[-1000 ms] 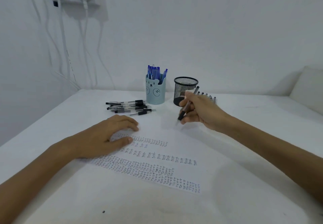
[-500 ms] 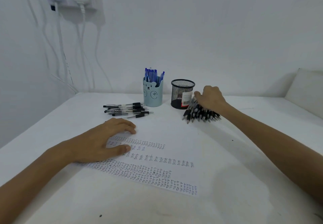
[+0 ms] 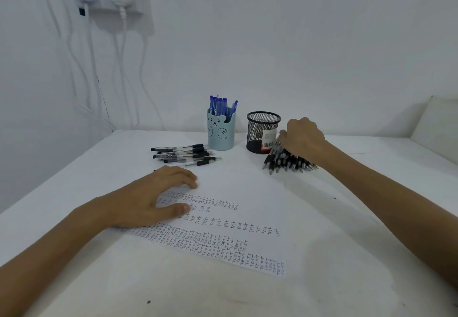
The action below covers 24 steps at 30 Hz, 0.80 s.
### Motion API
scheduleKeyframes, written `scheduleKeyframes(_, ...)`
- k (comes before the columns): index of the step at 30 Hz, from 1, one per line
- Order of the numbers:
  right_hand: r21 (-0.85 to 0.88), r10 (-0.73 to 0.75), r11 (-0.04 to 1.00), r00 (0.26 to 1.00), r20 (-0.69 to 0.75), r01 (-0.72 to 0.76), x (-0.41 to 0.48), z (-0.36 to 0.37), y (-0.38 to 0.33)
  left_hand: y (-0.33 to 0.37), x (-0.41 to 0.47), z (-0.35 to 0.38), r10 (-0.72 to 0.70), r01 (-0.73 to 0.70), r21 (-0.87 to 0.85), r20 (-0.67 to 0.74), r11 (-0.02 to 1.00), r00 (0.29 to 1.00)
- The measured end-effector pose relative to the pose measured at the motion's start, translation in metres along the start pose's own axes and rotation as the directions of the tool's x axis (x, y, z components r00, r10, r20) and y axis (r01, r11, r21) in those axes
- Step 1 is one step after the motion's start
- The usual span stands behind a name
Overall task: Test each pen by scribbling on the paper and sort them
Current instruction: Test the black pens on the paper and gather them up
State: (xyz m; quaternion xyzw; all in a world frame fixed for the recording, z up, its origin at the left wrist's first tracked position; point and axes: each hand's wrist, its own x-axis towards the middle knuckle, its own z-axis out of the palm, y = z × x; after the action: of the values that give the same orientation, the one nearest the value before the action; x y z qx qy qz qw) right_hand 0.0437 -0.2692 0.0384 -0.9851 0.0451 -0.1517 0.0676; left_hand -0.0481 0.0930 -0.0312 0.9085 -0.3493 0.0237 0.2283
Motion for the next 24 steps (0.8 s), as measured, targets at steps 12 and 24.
scheduleKeyframes(12,-0.053,-0.373,0.928,0.915,-0.151,0.369,-0.04,0.012,-0.061,0.003,0.001,-0.003,-0.014,0.016,0.051,-0.045,0.999,0.999)
scheduleKeyframes(24,-0.039,-0.87,0.485,0.477,-0.122,0.874,-0.022,0.071,-0.123,0.007,0.003,-0.01,0.038,-0.026,0.077,-0.155,0.997,0.987)
